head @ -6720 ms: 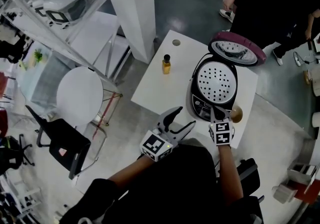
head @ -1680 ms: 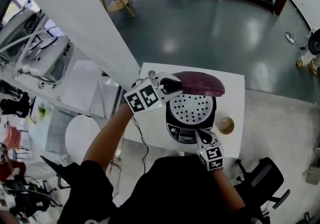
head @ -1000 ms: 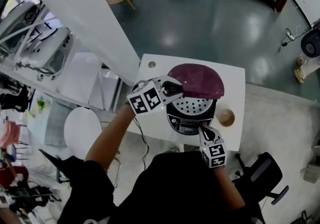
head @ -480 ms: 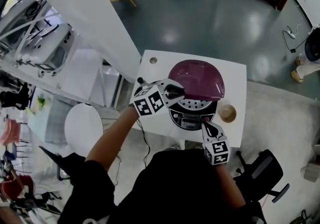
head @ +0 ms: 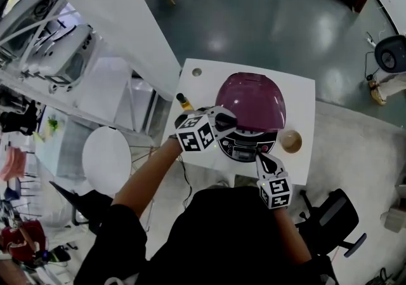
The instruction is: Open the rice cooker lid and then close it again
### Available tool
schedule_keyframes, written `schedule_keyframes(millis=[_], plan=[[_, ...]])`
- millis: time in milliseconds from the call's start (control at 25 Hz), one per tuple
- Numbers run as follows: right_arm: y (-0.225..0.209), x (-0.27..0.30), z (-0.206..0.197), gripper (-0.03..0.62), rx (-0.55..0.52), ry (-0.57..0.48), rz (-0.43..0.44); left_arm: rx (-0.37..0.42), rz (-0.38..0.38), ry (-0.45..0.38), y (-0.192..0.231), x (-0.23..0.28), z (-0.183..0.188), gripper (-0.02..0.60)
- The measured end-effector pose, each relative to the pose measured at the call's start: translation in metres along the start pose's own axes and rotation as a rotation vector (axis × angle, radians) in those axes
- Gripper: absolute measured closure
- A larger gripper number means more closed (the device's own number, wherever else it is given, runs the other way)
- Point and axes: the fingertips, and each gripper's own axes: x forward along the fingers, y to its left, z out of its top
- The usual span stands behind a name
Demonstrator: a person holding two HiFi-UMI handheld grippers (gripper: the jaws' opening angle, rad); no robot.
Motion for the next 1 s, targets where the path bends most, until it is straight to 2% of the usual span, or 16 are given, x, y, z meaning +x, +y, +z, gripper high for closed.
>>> schedule_keyframes(millis=[280,640,880,1000], plan=[[0.002,-0.001,-0.002,0.594,-0.007,0.012,0.007,0.025,-0.008,0.032,-0.016,0.011,-0.013,0.512],[0.001,-0.002,-0.005,0.594,-0.005,0.025,0.009,-0.044,-0.038,0.012,-0.025,0.020,-0.024,0.512],[-0.016,-0.004,-0.005,0.594,0.017,0.025,-0.026,-0.031,-0.068,0.037,-0.034,0.029,-0.034,0.514],[-0.020,-0.006,-0.004,0.594,0.016,0.029,-0.030,-0.057,-0.080,0.040,-0.038,0.033,-0.038,0.514]])
